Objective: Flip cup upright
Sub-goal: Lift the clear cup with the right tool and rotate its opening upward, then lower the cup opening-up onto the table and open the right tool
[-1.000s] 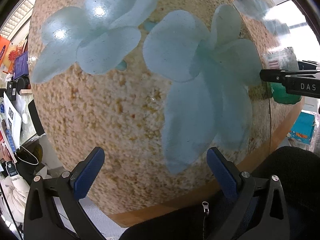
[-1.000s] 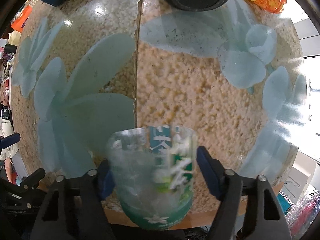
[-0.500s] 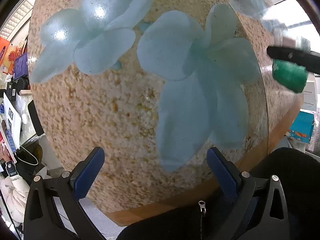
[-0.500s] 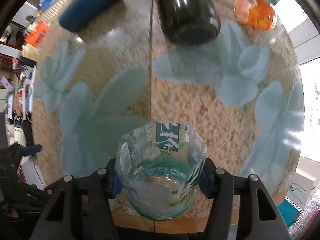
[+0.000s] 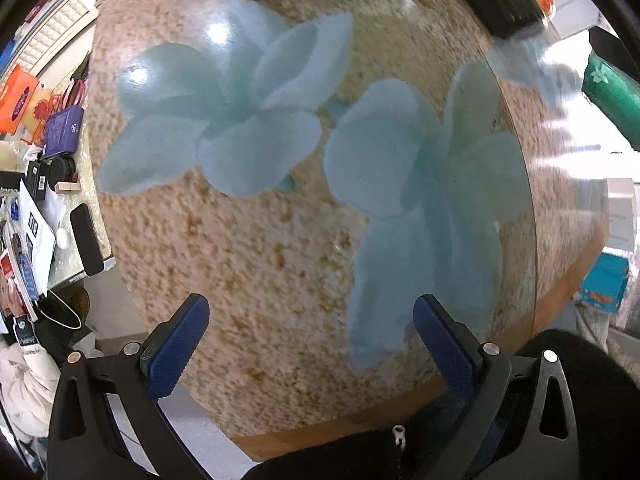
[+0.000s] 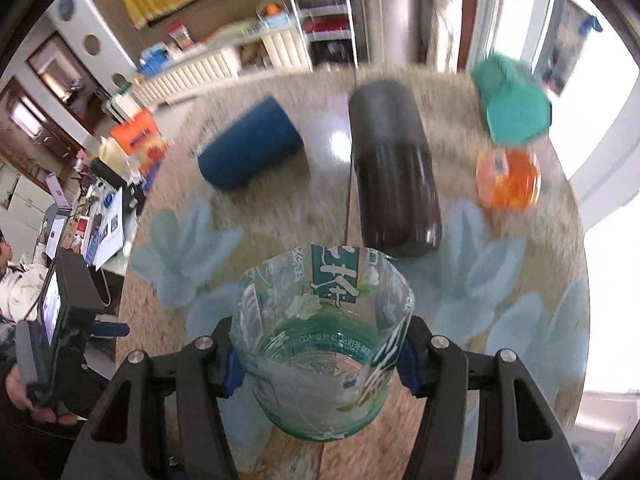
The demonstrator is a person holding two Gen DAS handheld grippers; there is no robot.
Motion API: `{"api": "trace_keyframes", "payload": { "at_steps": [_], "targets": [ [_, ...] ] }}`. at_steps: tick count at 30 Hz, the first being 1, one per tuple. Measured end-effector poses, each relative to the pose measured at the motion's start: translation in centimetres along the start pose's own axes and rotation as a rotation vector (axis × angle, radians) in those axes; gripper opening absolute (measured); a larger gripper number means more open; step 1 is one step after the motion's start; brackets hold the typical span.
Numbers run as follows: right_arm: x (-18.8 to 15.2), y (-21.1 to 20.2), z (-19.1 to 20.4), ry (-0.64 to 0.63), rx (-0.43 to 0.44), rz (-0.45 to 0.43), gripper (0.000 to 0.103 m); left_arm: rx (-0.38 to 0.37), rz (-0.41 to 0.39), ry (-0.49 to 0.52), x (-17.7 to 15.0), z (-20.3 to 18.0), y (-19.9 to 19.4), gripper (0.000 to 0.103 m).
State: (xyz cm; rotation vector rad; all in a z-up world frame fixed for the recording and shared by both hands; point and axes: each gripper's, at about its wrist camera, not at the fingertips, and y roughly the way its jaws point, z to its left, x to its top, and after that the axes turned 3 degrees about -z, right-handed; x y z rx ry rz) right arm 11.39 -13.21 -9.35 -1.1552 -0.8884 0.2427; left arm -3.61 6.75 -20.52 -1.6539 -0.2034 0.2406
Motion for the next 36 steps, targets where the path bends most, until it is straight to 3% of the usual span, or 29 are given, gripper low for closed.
{"api": "trace_keyframes", "payload": {
  "at_steps": [5,14,20,31,33,35,36],
  "targets": [
    [-0.8,1.4,-0.1,-0.041,-0.013,-0.095,0.057,-0.009,-0.018,-0.023,0.0,0.5,-0.4,0.103],
    [-4.8,5.3,-0.6,-0.047,-0.057,-0.154,0.057,-0.012,-0.033,0.019,-0.9,0.3,-0.1,0.103],
    [-6.1,5.3,-0.2,-0.067,-0.057,-0.206,0.058,-0.004,-0.037,0.046,-1.4,-0.6,-0.3,0.103],
    [-6.8,5.8,-0.2,-0.071,-0.026,-0.187,0.062,-0.007,-0.026,0.051,-1.5,-1.4,-0.1,0.103],
    [-6.7,6.0,-0.2,-0.061,-0.019,-0.174,0.065,-0.007,-0.025,0.048,-1.4,-1.4,-0.1,0.103],
    [-6.5,6.1,-0.3,-0.05,-0.009,-0.161,0.085,-0.008,-0.026,0.043,-1.3,-1.3,-0.1,0.103],
    [-6.7,6.0,-0.2,-0.047,-0.01,-0.164,0.088,-0.007,-0.025,0.042,-1.3,-1.2,-0.2,0.103]
  ]
}}
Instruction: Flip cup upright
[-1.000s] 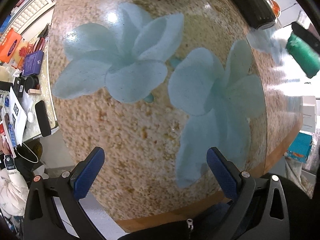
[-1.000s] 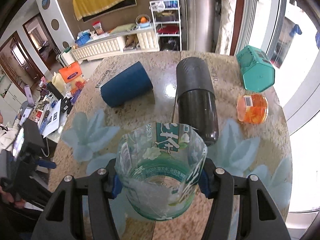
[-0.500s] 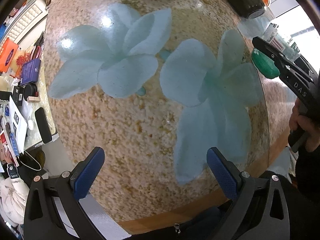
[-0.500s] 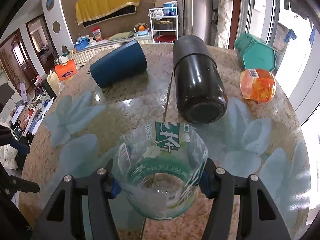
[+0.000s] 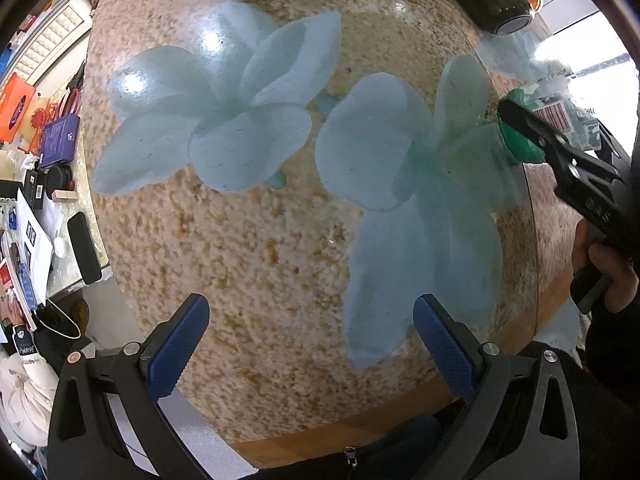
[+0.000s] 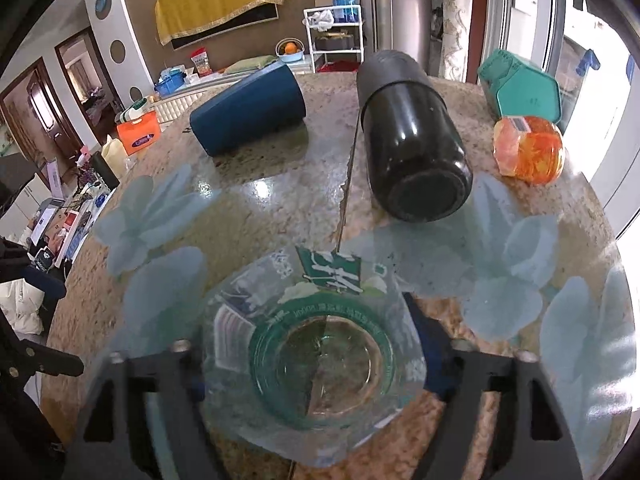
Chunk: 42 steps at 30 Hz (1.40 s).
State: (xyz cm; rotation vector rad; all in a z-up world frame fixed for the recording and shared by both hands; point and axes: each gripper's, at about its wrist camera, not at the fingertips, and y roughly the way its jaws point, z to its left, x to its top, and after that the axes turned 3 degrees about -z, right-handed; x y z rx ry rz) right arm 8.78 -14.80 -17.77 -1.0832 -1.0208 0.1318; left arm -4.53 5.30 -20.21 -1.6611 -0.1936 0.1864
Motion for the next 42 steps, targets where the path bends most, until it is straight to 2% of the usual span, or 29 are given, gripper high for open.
{"api": "trace_keyframes", "payload": {
  "at_steps": [5,14,21,24,27,34,42],
  "targets": [
    [0.4,-1.2,0.1,0.017,0.029,-0.014,0.099,-0.007,-0.008,-0.019,0.5,0.4,-0.2,0.103],
    [3.8,-5.3,-1.4,0.1,0.085,-0.046,0.102,-0.042,-0.065,-0.053,1.9,0.2,-1.7,0.103],
    [6.0,-7.8,-3.4,0.207,0.057,0.044,0.103,-0.079,-0.177,-0.071,4.1,-1.7,-5.6,0.103],
    [6.6,-9.5,-3.5,0.202,0.016,0.055,0.103,-0.081,-0.247,-0.079,5.1,-2.8,-8.0,0.103],
    [7.6,-11.3,-3.5,0.2,0.034,0.045,0.103,-0.087,-0.32,-0.092,5.8,-4.1,-10.2,0.103],
    [9.3,-15.2,-3.3,0.175,0.07,-0.003,0.103,-0.038,-0.412,-0.073,6.5,-8.6,-13.7,0.103],
    [8.0,-15.4,-5.4,0.164,0.048,0.017,0.103,0.027,-0.496,-0.048,5.4,-12.9,-17.2,0.103]
  ]
}}
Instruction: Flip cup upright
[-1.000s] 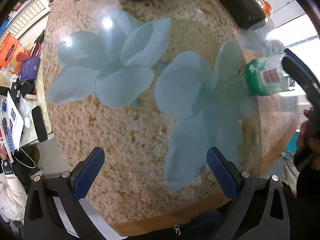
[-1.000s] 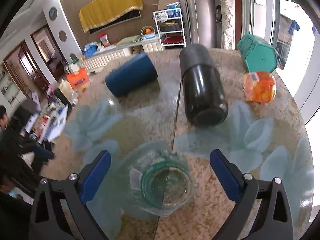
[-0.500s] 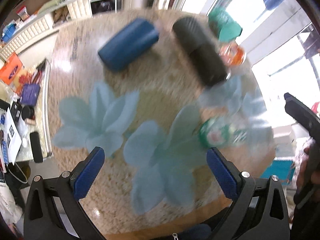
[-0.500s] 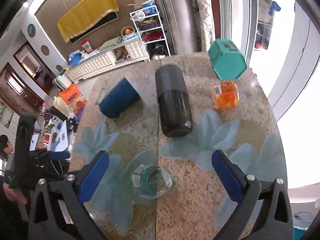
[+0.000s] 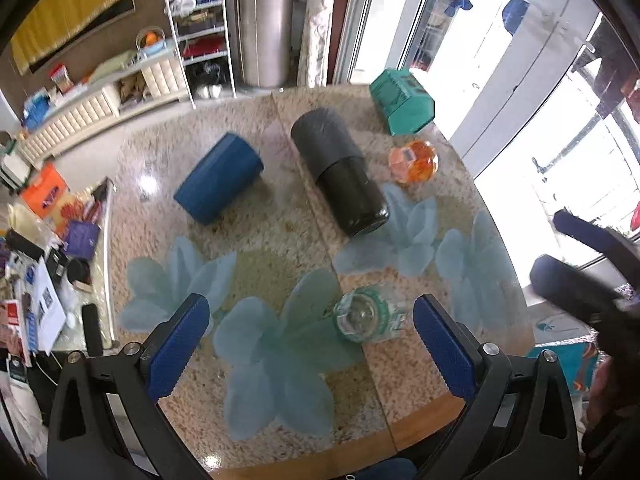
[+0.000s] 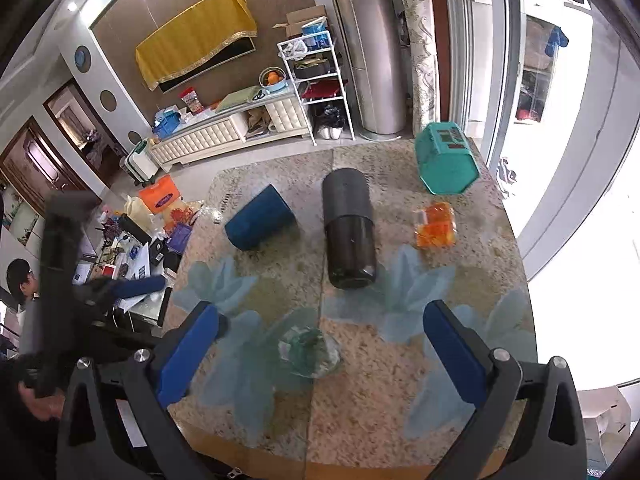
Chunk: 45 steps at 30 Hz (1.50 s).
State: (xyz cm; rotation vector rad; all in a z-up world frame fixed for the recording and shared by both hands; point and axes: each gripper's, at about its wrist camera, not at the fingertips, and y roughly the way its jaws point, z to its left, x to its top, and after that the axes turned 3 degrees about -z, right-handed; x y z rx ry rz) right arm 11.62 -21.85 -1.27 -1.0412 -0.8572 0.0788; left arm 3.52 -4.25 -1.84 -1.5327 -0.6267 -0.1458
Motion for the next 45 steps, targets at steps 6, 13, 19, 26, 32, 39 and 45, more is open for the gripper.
{"api": "trace_keyframes", "payload": {
  "at_steps": [6,13,19,26,32,39,45],
  "targets": [
    [-1.1,-1.0,-2.1,0.015,0.007,-0.01,0.103,0.033,-0.064,0.01,0.0,-2.3,-2.0,0.103],
    [-1.6,-1.7,-3.3,0.014,0.017,-0.029,0.103,0.051,-0.087,0.029,-0.5,-4.0,-2.5,0.103],
    [-1.9,-1.7,-3.5,0.01,0.045,-0.015,0.103,0.043,-0.073,0.008,-0.9,-3.9,-2.6,0.103],
    [-2.0,-1.4,-3.7,0.007,0.06,-0.002,0.103,0.051,-0.062,-0.005,-1.2,-4.0,-2.6,0.103],
    [-2.0,-1.4,-3.8,0.007,0.07,0.003,0.103,0.058,-0.061,-0.015,-1.2,-4.0,-2.4,0.103],
    [-2.0,-1.3,-3.8,0.008,0.074,0.004,0.103,0.06,-0.065,-0.015,-1.1,-4.2,-2.5,0.103],
    [-2.0,-1.2,-3.8,0.007,0.078,0.005,0.103,0.059,-0.065,-0.016,-1.0,-4.2,-2.5,0.103]
  ]
}}
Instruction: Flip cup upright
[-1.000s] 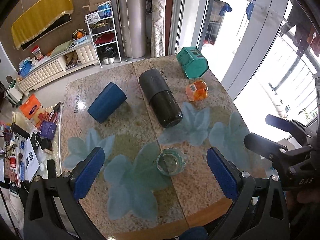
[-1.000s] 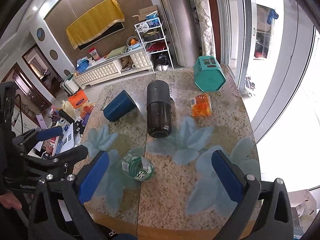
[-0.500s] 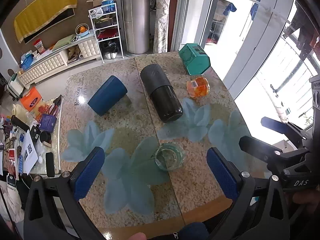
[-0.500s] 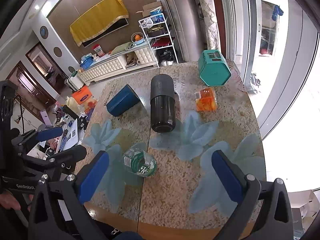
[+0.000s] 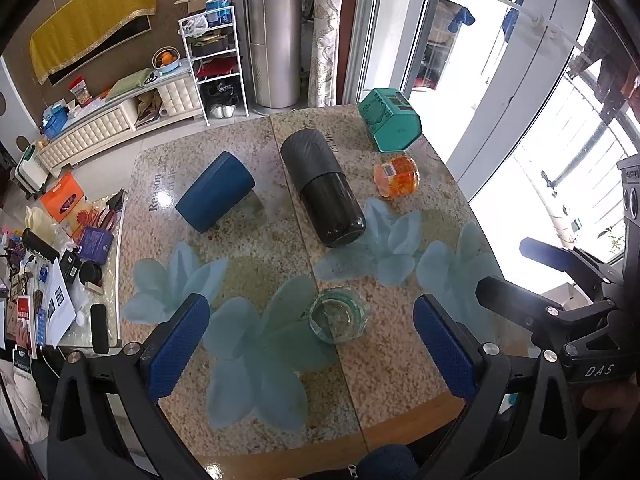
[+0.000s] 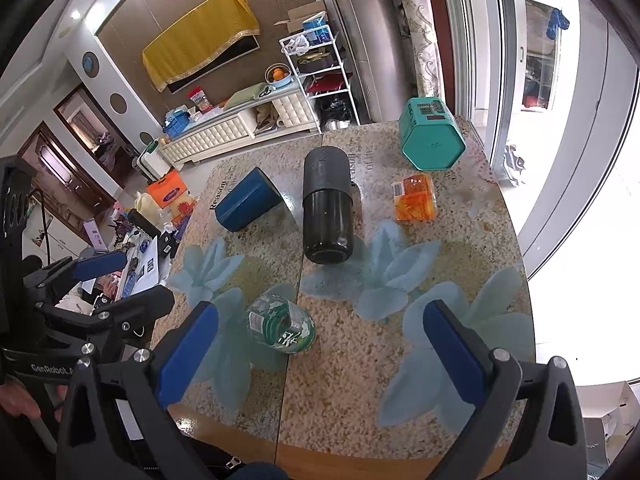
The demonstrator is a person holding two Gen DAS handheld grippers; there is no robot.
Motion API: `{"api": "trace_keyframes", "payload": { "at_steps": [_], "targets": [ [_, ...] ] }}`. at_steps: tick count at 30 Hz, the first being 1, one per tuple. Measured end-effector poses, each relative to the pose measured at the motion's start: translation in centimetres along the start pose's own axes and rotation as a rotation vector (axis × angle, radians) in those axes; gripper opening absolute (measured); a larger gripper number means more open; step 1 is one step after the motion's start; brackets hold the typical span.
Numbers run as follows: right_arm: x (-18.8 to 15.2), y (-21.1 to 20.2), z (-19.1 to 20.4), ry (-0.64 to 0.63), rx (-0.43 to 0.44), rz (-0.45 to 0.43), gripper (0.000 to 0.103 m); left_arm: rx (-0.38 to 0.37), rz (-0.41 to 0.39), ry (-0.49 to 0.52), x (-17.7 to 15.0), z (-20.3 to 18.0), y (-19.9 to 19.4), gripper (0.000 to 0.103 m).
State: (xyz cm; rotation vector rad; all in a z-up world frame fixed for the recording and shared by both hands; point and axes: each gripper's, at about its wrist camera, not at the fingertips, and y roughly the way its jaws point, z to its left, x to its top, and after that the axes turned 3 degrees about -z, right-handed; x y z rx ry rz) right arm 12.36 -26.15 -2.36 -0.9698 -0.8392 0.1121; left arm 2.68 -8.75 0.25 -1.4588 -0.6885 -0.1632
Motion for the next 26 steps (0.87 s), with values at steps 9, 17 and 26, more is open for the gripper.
{"api": "trace_keyframes", "payload": {
  "at_steps": [9,17,26],
  "targets": [
    [0.01,0.02,-0.01,-0.001,0.001,0.002,0.103,-0.015,0.01,-0.006,-0.04,0.05,0.31,0.103],
    [0.0,0.07,-0.02,0.0,0.003,0.002,0.103,-0.013,-0.005,-0.011,-0.12,0.07,0.23,0.103],
    [-0.26,0.13,0.11,0.004,0.011,0.004,0.103,0.013,-0.037,-0.012,-0.25,-0.09,-0.33,0.103]
  ]
}}
